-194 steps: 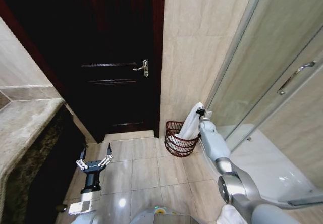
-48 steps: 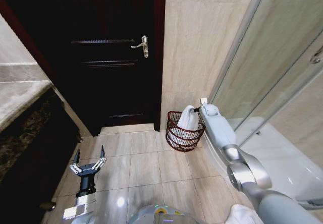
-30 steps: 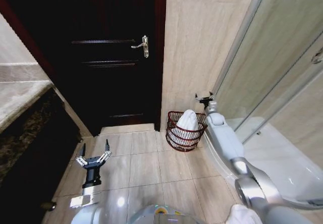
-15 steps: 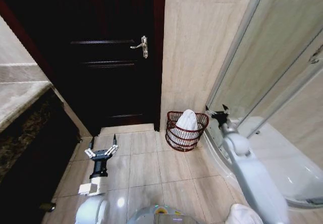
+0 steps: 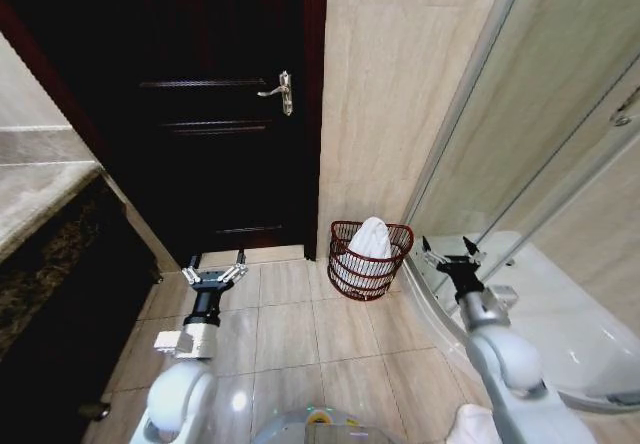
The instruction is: Discard the used towel into the hamper.
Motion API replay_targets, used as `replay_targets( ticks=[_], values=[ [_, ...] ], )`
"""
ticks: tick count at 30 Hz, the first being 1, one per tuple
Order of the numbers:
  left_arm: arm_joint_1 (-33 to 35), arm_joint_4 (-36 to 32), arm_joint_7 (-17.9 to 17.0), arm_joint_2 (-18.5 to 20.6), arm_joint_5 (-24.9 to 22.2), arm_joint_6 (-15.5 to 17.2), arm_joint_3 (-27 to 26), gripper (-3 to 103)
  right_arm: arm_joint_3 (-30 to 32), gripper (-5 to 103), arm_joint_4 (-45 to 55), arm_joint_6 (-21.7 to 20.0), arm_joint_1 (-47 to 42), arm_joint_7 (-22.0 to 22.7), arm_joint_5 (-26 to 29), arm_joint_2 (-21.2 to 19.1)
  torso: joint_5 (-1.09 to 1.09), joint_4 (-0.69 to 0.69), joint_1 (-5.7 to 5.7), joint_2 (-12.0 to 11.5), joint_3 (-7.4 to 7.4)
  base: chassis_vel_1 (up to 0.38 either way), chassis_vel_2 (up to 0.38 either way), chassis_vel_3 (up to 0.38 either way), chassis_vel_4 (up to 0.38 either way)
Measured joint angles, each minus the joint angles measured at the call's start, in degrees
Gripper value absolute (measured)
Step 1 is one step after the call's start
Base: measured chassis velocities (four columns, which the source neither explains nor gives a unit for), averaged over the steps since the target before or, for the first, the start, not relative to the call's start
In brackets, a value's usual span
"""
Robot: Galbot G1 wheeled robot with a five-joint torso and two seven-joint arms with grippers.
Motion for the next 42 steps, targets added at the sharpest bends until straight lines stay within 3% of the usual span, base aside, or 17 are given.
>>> replay_targets(
  ticks=[6, 10, 17, 29, 42],
  values=[
    [-2.0, 1.9, 2.0, -1.7, -3.7, -1.1, 0.0, 100, 0.2, 100, 6.8, 0.3, -6.7, -0.1, -3.4, 4.7, -0.01, -0.01, 0.0, 0.0, 0.0, 0.0, 0.0, 0.0, 0.0],
    [-6.2, 6.5, 3.3, -0.3, -4.9, -1.4, 0.2, 100, -0.8, 100, 6.8, 1.5, -6.8, -0.2, -6.7, 6.4, 0.0, -0.01, 0.0, 0.0, 0.01, 0.0, 0.0, 0.0, 0.0],
    [-8.8, 8.3, 4.5, -0.5, -5.2, -1.6, 0.7, 100, -2.4, 100, 6.3, 2.8, -7.1, -0.2, -7.9, 8.2, 0.01, -0.01, 0.01, 0.0, 0.01, 0.0, 0.0, 0.0, 0.0],
    [-9.8, 8.5, 5.0, -0.9, -4.8, -1.5, 1.7, 100, -1.6, 100, 4.6, 3.4, -4.9, -0.4, -7.3, 8.7, 0.01, -0.01, 0.0, 0.0, 0.01, 0.0, 0.0, 0.0, 0.0],
    [-9.4, 9.3, 5.2, -0.7, -5.2, -3.5, 1.7, 100, -3.3, 100, 2.6, 4.8, -4.5, -0.7, -9.2, 10.1, 0.01, -0.01, 0.0, 0.0, 0.01, -0.007, 0.011, 0.01, -0.019]
  ],
)
